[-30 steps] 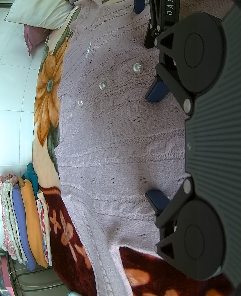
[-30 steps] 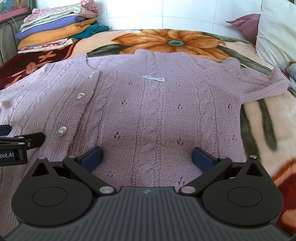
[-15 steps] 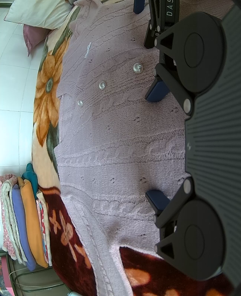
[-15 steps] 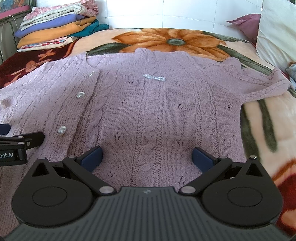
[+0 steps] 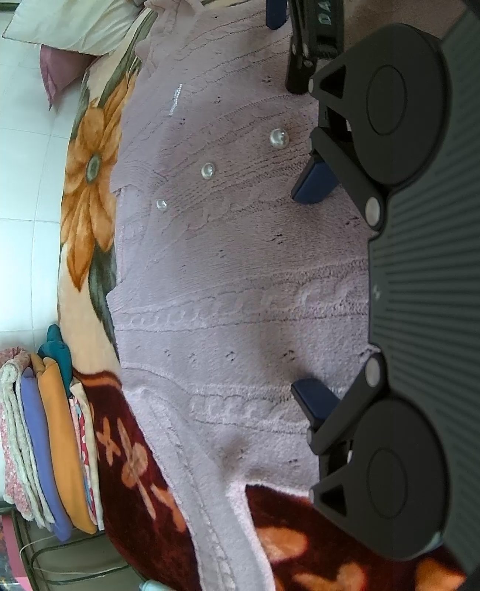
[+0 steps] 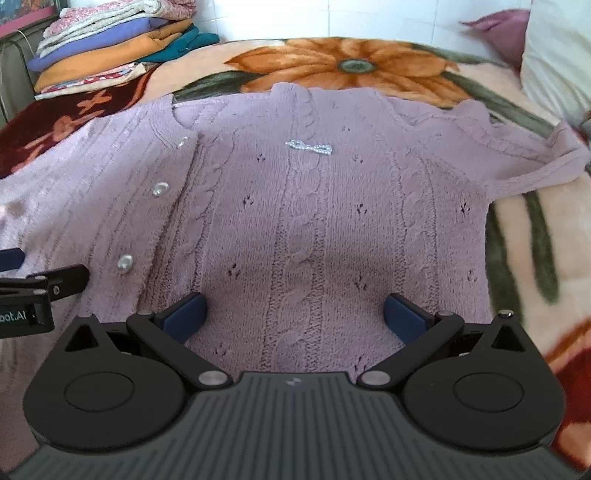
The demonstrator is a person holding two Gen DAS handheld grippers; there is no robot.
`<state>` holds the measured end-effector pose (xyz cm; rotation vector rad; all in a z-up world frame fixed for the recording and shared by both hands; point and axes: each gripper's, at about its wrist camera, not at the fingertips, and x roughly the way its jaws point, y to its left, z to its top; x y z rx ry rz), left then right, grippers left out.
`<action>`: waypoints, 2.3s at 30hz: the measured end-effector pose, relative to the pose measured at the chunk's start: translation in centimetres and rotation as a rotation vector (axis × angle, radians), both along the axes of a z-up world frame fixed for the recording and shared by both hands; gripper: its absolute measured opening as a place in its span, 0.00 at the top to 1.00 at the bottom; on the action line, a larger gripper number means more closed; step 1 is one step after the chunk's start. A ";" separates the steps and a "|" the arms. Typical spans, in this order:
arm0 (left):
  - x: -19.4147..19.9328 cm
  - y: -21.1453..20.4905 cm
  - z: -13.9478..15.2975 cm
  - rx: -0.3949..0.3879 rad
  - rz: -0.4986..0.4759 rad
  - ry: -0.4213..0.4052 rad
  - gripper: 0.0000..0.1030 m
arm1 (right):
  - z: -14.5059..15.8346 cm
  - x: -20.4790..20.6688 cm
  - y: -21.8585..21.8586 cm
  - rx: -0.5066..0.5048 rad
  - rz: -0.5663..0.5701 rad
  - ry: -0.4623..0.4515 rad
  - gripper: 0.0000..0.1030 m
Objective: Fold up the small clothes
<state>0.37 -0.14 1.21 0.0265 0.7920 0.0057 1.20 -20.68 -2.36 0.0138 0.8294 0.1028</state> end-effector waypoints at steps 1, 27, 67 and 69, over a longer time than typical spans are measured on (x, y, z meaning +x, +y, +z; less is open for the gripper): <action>0.1 -0.1 0.2 0.004 0.002 0.007 0.00 | 0.2 0.0 -0.4 0.021 0.006 0.003 0.00; 3.8 -3.3 0.0 -0.032 0.024 0.078 0.00 | 5.6 9.8 -28.0 0.184 -0.481 -0.230 0.00; 2.1 -2.2 2.5 0.063 0.028 0.029 0.00 | 10.2 0.2 -33.6 0.558 -0.502 -0.574 0.92; 1.8 -1.6 3.1 0.068 0.030 0.026 0.00 | 11.2 0.0 -31.6 0.569 -0.463 -0.583 0.92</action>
